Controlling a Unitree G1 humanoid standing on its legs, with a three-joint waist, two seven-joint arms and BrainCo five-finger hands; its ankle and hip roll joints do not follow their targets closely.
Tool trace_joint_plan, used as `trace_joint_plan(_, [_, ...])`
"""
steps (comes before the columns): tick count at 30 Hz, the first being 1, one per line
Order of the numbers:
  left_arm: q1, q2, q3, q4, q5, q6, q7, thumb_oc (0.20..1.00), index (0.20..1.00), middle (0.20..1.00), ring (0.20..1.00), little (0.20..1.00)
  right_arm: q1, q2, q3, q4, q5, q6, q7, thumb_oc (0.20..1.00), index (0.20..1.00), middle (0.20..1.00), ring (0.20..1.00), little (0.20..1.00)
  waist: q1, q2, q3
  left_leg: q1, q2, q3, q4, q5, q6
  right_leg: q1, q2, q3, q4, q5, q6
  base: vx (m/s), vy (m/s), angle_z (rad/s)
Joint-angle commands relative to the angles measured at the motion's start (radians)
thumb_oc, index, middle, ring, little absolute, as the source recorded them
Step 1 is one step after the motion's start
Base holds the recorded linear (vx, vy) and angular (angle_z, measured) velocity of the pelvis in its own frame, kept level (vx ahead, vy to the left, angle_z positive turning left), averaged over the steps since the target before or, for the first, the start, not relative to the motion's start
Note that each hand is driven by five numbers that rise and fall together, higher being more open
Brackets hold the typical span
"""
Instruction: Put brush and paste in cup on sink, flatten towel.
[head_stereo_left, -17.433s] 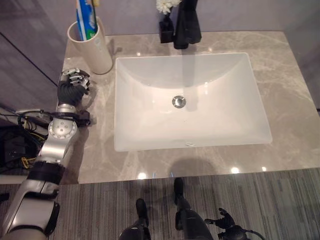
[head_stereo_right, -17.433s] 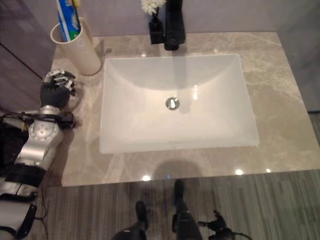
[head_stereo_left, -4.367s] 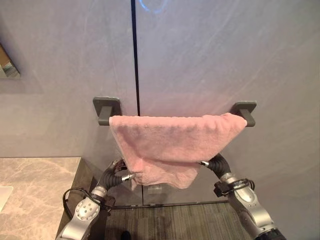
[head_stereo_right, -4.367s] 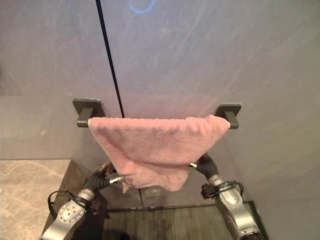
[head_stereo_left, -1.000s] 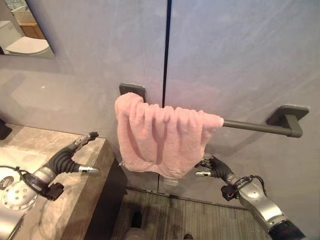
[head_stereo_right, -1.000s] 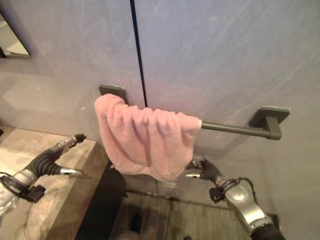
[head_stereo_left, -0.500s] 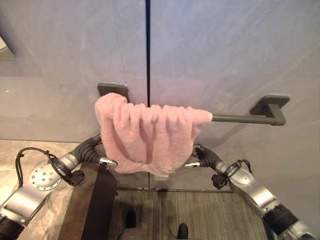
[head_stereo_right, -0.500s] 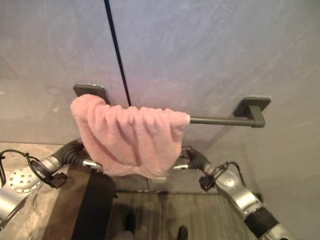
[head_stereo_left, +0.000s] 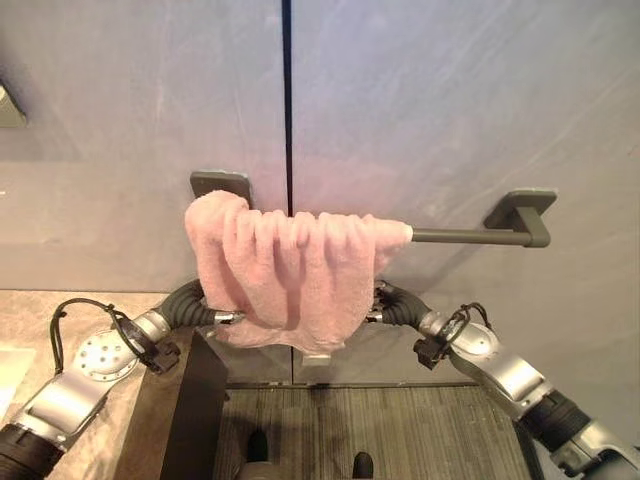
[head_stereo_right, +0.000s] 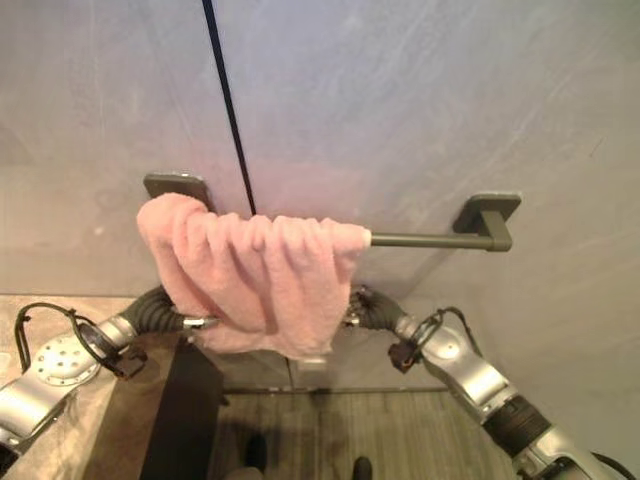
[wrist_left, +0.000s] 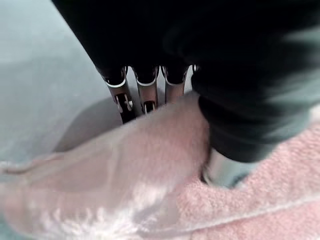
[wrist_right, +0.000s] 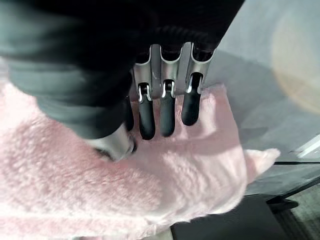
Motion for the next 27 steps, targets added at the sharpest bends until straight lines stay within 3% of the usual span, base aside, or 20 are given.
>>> trace_joint_plan(1, [-0.081,-0.040,-0.002,0.055,-0.003,-0.023,0.044,0.200,0.200,0.200,0.200,0.200,-0.112,0.059,-0.007,0.012,0.035,-0.039,-0.033,0.200,0.200,0.200,0.200,0.200,0.009,-0.013,-0.019,0.094,-0.073,0.063,0.034,-0.110,0.052,0.001,-0.001,-0.032,0.106,-0.032,0.005,-0.03,-0.009,-0.02])
trace_joint_plan(7, [-0.048,-0.082,0.038,0.047,0.005,-0.029,0.041,0.200,0.200,0.200,0.200,0.200,-0.052,0.066,-0.057,-0.032,0.058,-0.050,-0.026,0.200,0.200,0.200,0.200,0.200,0.011,-0.019,-0.022,0.089,-0.072,0.064,0.058,-0.122,0.054,0.012,-0.001,-0.042,0.111,-0.038,0.005,0.01,-0.001,0.00])
trace_joint_plan(12, [0.021,-0.059,0.134,-0.087,-0.035,-0.056,0.024,0.200,0.200,0.200,0.200,0.200,0.070,-0.009,-0.169,-0.188,0.165,-0.085,0.021,0.200,0.200,0.200,0.200,0.200,-0.002,-0.020,-0.058,0.131,-0.064,0.070,0.010,-0.114,0.046,0.047,0.008,-0.043,0.060,-0.025,0.013,0.03,-0.001,0.00])
trace_joint_plan(20, [0.098,-0.021,0.232,-0.223,-0.113,-0.081,0.000,0.200,0.200,0.200,0.200,0.200,0.192,-0.060,-0.245,-0.341,0.328,-0.088,0.092,0.200,0.200,0.200,0.200,0.200,-0.015,-0.027,-0.067,0.143,-0.057,0.073,0.010,-0.118,0.039,0.056,0.011,-0.043,0.044,-0.020,0.013,0.00,0.000,0.00])
trace_joint_plan(25, [0.127,-0.011,0.248,-0.256,-0.150,-0.083,-0.017,0.200,0.200,0.200,0.200,0.200,0.222,-0.094,-0.257,-0.386,0.358,-0.092,0.117,0.200,0.200,0.200,0.200,0.200,-0.019,-0.031,-0.069,0.150,-0.060,0.078,0.010,-0.123,0.038,0.061,0.013,-0.040,0.042,-0.018,0.016,0.00,0.000,0.00])
trace_joint_plan(27, [0.106,-0.025,0.197,-0.226,-0.138,-0.078,-0.017,0.200,0.200,0.200,0.200,0.200,0.218,-0.081,-0.244,-0.365,0.357,-0.089,0.105,0.200,0.200,0.200,0.200,0.200,-0.020,-0.034,-0.068,0.150,-0.059,0.081,0.010,-0.124,0.039,0.060,0.011,-0.037,0.041,-0.013,0.018,0.00,0.000,0.00])
